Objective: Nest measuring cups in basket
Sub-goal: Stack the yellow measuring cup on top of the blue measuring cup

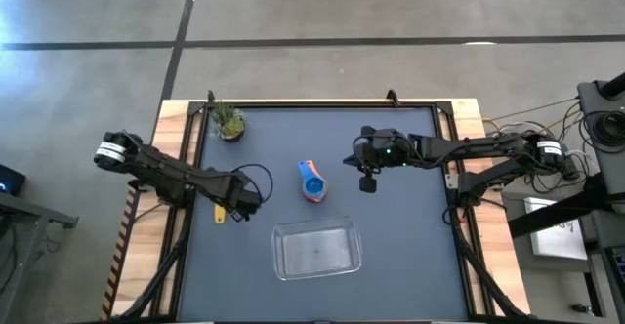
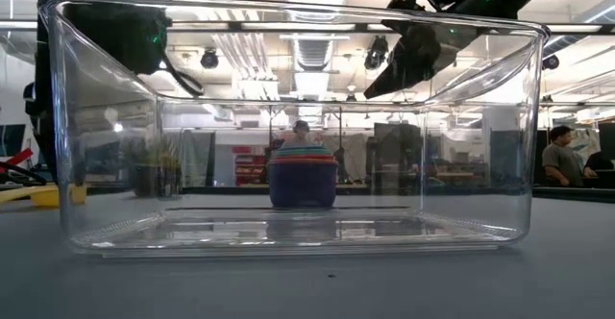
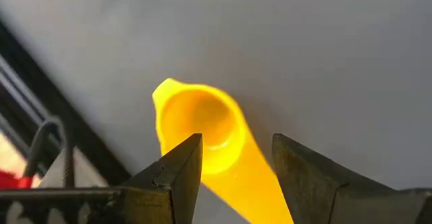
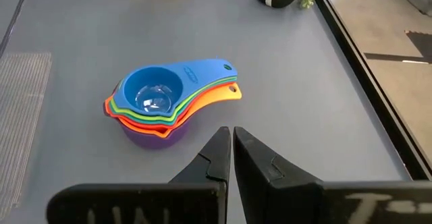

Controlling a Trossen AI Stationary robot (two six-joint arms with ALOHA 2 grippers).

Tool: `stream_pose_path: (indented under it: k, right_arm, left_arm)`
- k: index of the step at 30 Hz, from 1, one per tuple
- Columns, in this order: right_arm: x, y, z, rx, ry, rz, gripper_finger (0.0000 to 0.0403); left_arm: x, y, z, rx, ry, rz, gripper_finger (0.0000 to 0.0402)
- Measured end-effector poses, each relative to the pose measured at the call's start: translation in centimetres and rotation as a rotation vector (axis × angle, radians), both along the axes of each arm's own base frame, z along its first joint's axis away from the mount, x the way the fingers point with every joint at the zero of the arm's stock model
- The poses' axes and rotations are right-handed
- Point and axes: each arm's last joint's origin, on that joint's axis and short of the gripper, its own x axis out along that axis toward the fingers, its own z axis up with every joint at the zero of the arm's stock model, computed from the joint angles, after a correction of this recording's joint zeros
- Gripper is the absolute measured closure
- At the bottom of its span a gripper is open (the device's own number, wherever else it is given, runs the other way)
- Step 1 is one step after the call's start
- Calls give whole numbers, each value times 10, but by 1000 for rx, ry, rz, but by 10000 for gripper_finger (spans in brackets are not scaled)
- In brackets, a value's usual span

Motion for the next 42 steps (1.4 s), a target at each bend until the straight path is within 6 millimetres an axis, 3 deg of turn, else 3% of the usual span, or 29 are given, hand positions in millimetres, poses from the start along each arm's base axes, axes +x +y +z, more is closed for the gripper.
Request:
stream_pose_path:
  k: [10,17,22,27,37,42]
  right_arm:
    - [0,0,0,2,0,-1,394]
    - [0,0,0,6,3,-2,394]
    - [0,0,0,8,3,-3,394]
    - [0,0,0,7,4,-4,394]
    - [0,0,0,9,4,-7,394]
    - [0,0,-1,17,5,-12,394]
  left_arm:
    - [2,9,-13,-25,-53,-15,296]
    - [3,11,-13,-37,-38,-79,386]
    - [7,10,-9,-47,-43,-142,399]
    - [25,9,14,0,-77,-315,400]
    - [74,7,80,240,-125,-940,401]
    - [93,4,99,345,-155,-1232,401]
